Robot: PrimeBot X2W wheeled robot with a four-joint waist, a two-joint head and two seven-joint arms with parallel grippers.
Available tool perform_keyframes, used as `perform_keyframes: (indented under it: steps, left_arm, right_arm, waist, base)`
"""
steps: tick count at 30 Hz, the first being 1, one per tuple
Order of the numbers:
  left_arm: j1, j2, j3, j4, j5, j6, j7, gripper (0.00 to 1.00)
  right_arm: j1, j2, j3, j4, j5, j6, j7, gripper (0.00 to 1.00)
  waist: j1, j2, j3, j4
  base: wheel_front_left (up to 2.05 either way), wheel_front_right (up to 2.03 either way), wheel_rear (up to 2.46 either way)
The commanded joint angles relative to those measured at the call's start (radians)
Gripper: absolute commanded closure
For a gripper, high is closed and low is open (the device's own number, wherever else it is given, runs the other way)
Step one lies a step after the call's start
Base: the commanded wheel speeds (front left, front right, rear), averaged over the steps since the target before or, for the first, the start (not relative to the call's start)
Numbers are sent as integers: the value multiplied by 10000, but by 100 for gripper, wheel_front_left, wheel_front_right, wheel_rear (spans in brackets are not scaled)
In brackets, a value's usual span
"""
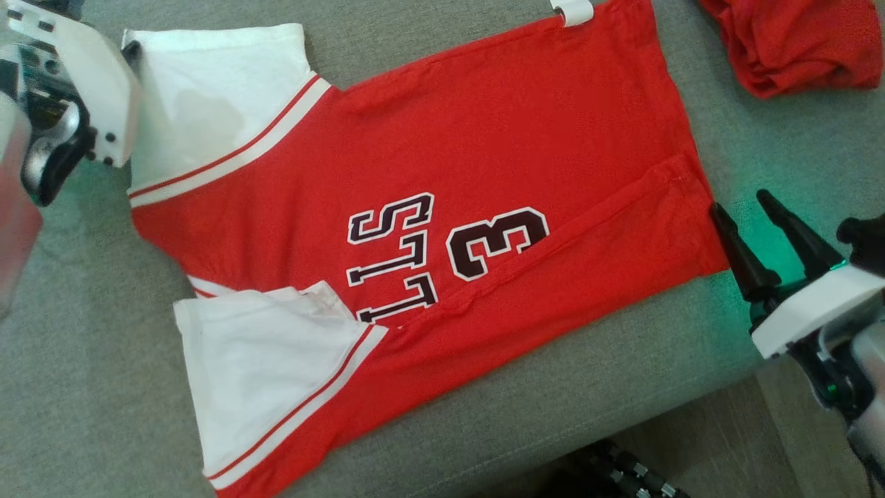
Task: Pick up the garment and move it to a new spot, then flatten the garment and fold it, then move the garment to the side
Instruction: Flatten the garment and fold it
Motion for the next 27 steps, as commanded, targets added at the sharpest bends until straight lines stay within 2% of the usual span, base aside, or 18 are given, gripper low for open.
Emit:
perform_keyframes:
  steps: [1,2,3,10,14,21,27]
  left_arm:
    - [-361,249,253,-52,-71,-137,-44,65]
    - [-374,184,263,-55,-157,-215,-70,95]
    - [-378,122,263,-68,-255,-301,-67,100]
    - [-746,-69,145,-327,-227,-549,-528,100]
    - [-1075,-199,11,-554,-113,-643,-793,100]
    - [-1537,-459,-222,-880,-66,-738,-965,100]
    - [-1747,-604,-366,-943,-144,-784,-1147,100]
  right_arm:
    - [-75,-438,71,-133,45,65,-122,0]
    - [-120,-455,86,-133,58,65,-113,0]
    - [-173,-474,115,-150,71,65,-102,0]
    - [-953,-613,161,-332,287,65,0,0]
    - [-2007,-554,351,-182,520,65,396,0]
    - [-4092,-95,1020,1441,913,65,1337,0]
    - [-5145,194,1811,2634,1463,65,1478,0]
  waist:
    - [0,0,8,21]
    - [0,0,12,32]
    - [0,0,10,43]
    - [0,0,76,246]
    - [0,0,113,488]
    - [0,0,211,1005]
    - [0,0,269,1358]
  base:
    - [0,0,0]
    - [0,0,0]
    - [0,0,0]
    - [0,0,0]
    - [0,0,0]
    - [0,0,0]
    - [0,0,0]
